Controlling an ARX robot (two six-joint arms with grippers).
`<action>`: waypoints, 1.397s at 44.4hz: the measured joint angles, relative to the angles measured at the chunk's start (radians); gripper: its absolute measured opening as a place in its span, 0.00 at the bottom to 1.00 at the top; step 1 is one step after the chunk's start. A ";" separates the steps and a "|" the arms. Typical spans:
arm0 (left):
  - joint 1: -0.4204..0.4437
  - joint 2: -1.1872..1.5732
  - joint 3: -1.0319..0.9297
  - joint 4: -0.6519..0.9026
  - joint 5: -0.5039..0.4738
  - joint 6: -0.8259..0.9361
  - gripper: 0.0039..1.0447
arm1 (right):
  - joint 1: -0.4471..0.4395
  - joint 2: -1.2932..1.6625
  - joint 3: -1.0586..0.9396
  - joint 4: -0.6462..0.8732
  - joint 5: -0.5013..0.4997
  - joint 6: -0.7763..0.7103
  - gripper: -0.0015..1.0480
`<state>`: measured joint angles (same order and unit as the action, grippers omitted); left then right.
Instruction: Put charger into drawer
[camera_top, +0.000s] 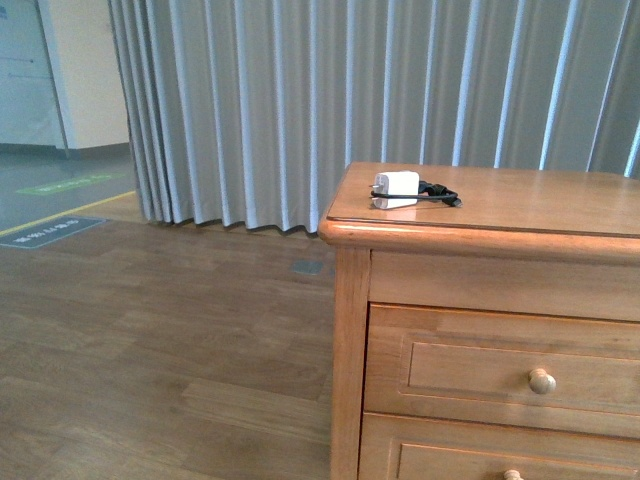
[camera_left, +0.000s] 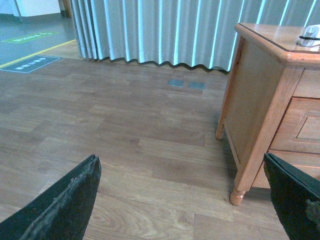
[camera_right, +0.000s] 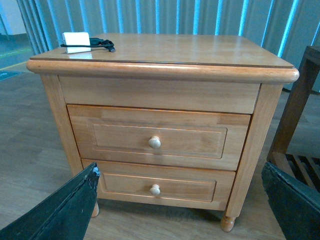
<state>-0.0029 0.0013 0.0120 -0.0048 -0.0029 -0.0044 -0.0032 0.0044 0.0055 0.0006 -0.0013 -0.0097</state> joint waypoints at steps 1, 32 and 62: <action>0.000 0.000 0.000 0.000 0.000 0.000 0.94 | 0.000 0.000 0.000 0.000 0.000 0.000 0.92; 0.000 0.000 0.000 0.000 0.000 0.000 0.94 | 0.005 0.002 0.000 0.002 0.015 -0.013 0.92; 0.000 0.000 0.000 0.000 0.000 0.000 0.94 | 0.217 1.703 0.357 1.115 0.182 -0.216 0.92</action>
<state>-0.0029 0.0013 0.0120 -0.0048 -0.0029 -0.0044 0.2134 1.7073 0.3622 1.1152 0.1806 -0.2256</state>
